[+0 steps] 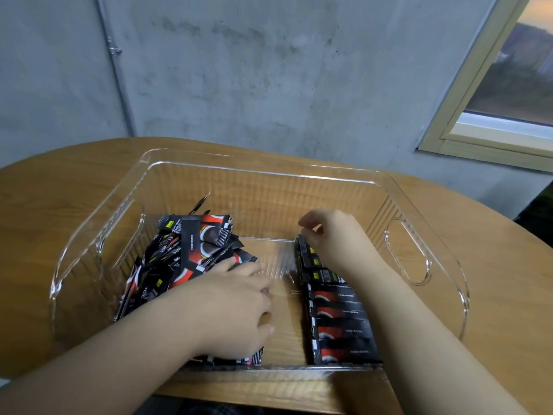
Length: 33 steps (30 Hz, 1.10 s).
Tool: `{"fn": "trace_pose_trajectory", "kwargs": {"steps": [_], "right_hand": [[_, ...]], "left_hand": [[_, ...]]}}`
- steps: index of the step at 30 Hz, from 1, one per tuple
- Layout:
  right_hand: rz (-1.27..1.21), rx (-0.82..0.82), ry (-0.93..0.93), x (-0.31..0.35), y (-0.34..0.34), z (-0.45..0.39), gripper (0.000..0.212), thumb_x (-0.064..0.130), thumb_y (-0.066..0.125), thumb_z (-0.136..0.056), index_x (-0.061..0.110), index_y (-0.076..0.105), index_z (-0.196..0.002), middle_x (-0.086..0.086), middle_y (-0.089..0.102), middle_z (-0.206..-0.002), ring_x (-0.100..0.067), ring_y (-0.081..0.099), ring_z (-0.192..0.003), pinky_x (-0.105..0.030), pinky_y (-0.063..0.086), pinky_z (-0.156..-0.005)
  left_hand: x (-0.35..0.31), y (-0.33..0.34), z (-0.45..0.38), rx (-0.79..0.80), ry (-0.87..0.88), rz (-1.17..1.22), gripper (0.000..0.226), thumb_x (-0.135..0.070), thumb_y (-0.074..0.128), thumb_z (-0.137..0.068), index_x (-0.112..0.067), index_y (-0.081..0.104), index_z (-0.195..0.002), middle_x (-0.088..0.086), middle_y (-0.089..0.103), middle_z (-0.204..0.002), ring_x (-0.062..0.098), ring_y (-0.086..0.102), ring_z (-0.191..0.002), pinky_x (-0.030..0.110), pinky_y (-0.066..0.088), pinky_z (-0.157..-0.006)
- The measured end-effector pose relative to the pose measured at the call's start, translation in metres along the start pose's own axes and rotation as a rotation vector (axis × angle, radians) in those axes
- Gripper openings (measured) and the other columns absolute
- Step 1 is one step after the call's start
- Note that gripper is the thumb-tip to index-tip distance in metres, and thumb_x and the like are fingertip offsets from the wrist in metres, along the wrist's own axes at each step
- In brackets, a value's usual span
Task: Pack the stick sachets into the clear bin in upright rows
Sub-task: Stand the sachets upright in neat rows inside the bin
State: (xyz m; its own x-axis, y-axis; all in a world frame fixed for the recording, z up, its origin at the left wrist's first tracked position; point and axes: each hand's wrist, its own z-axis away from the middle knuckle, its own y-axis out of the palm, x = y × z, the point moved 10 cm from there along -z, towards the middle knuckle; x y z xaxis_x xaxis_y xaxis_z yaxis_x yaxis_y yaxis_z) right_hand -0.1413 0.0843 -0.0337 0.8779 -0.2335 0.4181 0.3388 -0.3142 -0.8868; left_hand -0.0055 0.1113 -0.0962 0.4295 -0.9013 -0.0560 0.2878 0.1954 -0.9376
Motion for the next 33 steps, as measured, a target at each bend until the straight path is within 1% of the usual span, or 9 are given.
{"fn": "trace_pose_trajectory", "kwargs": {"steps": [2, 4, 7, 11, 13, 18, 22, 29, 33], "right_hand": [[-0.001, 0.019, 0.002, 0.0, 0.003, 0.001, 0.024, 0.015, 0.056, -0.091, 0.018, 0.067, -0.111, 0.003, 0.068, -0.112, -0.014, 0.062, -0.099, -0.019, 0.043, -0.081], [0.012, 0.035, 0.001, 0.0, 0.006, 0.001, 0.023, 0.014, 0.055, -0.091, 0.018, 0.067, -0.111, 0.003, 0.068, -0.111, -0.015, 0.062, -0.099, -0.022, 0.045, -0.083], [0.015, 0.043, 0.002, -0.003, 0.006, 0.001, 0.022, 0.014, 0.055, -0.091, 0.017, 0.068, -0.109, 0.002, 0.068, -0.109, -0.015, 0.062, -0.098, -0.021, 0.043, -0.079], [0.031, 0.054, -0.004, -0.008, 0.005, 0.002, 0.019, 0.016, 0.057, -0.09, 0.018, 0.069, -0.105, 0.002, 0.069, -0.104, -0.014, 0.061, -0.093, -0.021, 0.041, -0.076], [0.036, 0.065, -0.015, -0.008, 0.006, 0.003, 0.019, 0.016, 0.057, -0.09, 0.018, 0.069, -0.104, 0.002, 0.069, -0.103, -0.013, 0.06, -0.092, -0.02, 0.041, -0.076], [-0.031, 0.143, -0.076, 0.012, 0.013, 0.007, 0.02, 0.024, 0.059, -0.093, 0.02, 0.067, -0.11, 0.008, 0.067, -0.102, -0.005, 0.055, -0.087, -0.015, 0.039, -0.077], [-0.113, 0.268, -0.173, 0.049, 0.021, 0.005, 0.028, 0.033, 0.06, -0.091, 0.021, 0.064, -0.116, 0.012, 0.064, -0.1, -0.003, 0.055, -0.084, -0.015, 0.04, -0.076], [-0.187, 0.407, -0.204, 0.102, 0.057, -0.021, 0.062, 0.044, 0.069, -0.082, 0.02, 0.047, -0.135, 0.003, 0.053, -0.133, -0.014, 0.053, -0.111, -0.025, 0.041, -0.092], [-0.107, 0.433, -0.227, 0.116, 0.076, -0.025, 0.065, 0.038, 0.073, -0.08, 0.011, 0.049, -0.134, -0.005, 0.056, -0.131, -0.022, 0.053, -0.12, -0.03, 0.042, -0.098]], "left_hand": [[0.001, 0.007, 0.004, 0.007, -0.025, 0.051, 0.055, -0.048, 0.033, -0.099, -0.025, 0.031, -0.148, -0.017, 0.001, -0.159, 0.005, -0.016, -0.144, 0.037, -0.013, -0.116], [0.006, 0.01, 0.005, 0.012, -0.035, 0.066, 0.059, -0.051, 0.037, -0.097, -0.031, 0.023, -0.151, -0.02, -0.002, -0.158, 0.003, -0.016, -0.143, 0.034, -0.013, -0.116], [0.011, 0.012, 0.006, 0.003, -0.044, 0.061, 0.065, -0.058, 0.044, -0.092, -0.036, 0.021, -0.149, -0.022, 0.01, -0.155, 0.004, -0.006, -0.144, 0.032, -0.009, -0.117], [0.015, 0.003, 0.006, -0.072, -0.087, 0.076, 0.065, -0.059, 0.053, -0.086, -0.033, 0.032, -0.142, -0.017, 0.029, -0.143, 0.006, 0.015, -0.14, 0.026, 0.001, -0.116], [0.018, 0.0, 0.007, -0.103, -0.114, 0.099, 0.064, -0.059, 0.054, -0.086, -0.032, 0.033, -0.139, -0.015, 0.031, -0.14, 0.006, 0.017, -0.138, 0.024, 0.003, -0.114], [0.018, 0.013, 0.003, -0.066, -0.114, 0.055, 0.075, -0.059, 0.041, -0.092, -0.029, 0.008, -0.153, -0.014, 0.0, -0.16, 0.006, -0.01, -0.146, 0.032, -0.011, -0.117], [0.017, 0.016, 0.001, -0.048, -0.109, 0.038, 0.077, -0.06, 0.038, -0.093, -0.027, 0.003, -0.154, -0.012, -0.006, -0.16, 0.008, -0.014, -0.145, 0.034, -0.012, -0.117], [0.016, 0.014, 0.001, -0.064, -0.103, 0.049, 0.077, -0.057, 0.039, -0.093, -0.025, 0.005, -0.154, -0.01, -0.003, -0.161, 0.009, -0.012, -0.146, 0.034, -0.012, -0.116], [0.016, 0.013, 0.0, -0.074, -0.097, 0.048, 0.077, -0.057, 0.041, -0.093, -0.024, 0.007, -0.154, -0.009, -0.001, -0.161, 0.01, -0.01, -0.146, 0.034, -0.01, -0.116]]}}
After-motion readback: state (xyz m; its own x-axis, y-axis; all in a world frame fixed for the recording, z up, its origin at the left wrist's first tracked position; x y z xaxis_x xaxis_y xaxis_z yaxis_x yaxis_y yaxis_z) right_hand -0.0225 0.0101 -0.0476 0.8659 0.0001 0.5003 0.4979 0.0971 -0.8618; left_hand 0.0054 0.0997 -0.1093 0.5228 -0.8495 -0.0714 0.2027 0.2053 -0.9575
